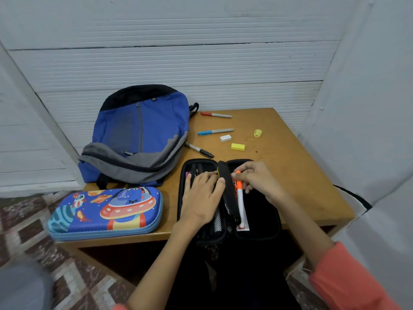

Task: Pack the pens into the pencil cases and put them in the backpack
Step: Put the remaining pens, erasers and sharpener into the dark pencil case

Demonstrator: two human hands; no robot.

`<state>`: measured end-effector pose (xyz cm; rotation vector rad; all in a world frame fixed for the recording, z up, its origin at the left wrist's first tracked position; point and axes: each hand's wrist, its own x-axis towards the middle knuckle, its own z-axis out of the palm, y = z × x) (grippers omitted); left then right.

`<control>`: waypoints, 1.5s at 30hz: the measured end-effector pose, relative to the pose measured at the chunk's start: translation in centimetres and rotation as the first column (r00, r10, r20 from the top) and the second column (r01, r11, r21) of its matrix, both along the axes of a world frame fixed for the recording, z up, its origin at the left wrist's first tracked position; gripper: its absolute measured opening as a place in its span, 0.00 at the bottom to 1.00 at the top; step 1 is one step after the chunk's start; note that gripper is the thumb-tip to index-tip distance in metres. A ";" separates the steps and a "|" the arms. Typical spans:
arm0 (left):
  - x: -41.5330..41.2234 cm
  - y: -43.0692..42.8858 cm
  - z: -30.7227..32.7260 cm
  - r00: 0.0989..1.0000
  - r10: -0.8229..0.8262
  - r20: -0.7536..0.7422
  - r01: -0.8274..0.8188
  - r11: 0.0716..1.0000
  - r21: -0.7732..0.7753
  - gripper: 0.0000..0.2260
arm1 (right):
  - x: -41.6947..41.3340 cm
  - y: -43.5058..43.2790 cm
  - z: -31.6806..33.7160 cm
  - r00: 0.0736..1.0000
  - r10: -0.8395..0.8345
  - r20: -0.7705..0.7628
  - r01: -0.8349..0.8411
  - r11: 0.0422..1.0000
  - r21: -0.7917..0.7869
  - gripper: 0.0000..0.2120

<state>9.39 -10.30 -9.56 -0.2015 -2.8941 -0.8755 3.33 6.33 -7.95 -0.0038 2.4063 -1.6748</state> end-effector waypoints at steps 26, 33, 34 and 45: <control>0.0 0.0 -0.2 0.999 -0.006 -0.039 0.007 0.999 0.039 0.33 | -4.7 -2.9 1.8 0.944 -0.021 -0.330 0.144 0.924 0.354 0.03; 0.0 -0.1 0.0 1.000 0.001 -0.020 0.000 1.000 0.027 0.32 | -8.3 -7.0 0.7 0.977 0.037 -0.209 0.091 0.818 0.567 0.13; 0.0 0.0 0.0 1.000 0.002 -0.007 -0.002 1.000 0.026 0.29 | -8.3 -7.1 0.6 0.978 0.043 -0.204 0.090 0.797 0.598 0.14; 0.0 0.0 -0.1 1.000 0.001 -0.024 0.000 1.000 0.027 0.35 | -7.3 -3.7 1.0 0.961 -0.194 -0.197 0.130 0.946 -0.297 0.03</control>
